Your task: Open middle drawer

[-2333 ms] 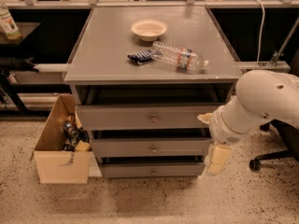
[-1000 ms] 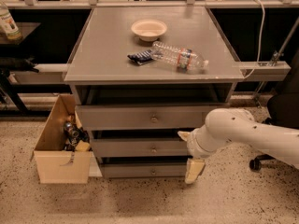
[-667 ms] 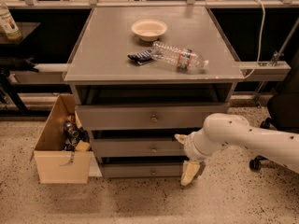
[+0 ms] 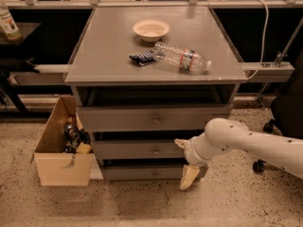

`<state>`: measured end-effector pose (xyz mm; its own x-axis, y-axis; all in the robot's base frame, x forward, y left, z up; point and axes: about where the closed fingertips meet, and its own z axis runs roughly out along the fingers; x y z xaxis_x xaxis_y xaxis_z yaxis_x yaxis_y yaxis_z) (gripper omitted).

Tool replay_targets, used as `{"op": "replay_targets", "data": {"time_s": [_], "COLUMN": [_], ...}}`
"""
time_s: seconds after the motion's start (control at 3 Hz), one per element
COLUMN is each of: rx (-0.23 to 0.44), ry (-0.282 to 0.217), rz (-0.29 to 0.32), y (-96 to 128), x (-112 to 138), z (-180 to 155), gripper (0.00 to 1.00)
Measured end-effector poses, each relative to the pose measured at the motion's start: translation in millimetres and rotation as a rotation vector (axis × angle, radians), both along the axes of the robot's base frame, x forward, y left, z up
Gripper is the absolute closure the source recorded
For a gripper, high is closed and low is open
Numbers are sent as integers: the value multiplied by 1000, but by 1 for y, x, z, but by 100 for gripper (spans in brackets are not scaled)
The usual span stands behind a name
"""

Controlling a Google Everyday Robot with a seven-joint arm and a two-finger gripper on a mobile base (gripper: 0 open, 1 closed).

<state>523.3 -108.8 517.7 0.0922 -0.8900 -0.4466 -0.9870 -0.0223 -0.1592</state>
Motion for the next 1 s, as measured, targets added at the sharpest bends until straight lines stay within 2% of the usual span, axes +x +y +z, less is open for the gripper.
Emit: {"op": "replay_targets", "data": {"time_s": [0.33, 0.67, 1.0], "rx": [28, 50, 20], "ry": [-16, -71, -162], "rz": [4, 30, 48], "y": [-4, -7, -6], "x": [5, 17, 50], "z": [-23, -48, -83], "gripper": [0, 0, 0]}}
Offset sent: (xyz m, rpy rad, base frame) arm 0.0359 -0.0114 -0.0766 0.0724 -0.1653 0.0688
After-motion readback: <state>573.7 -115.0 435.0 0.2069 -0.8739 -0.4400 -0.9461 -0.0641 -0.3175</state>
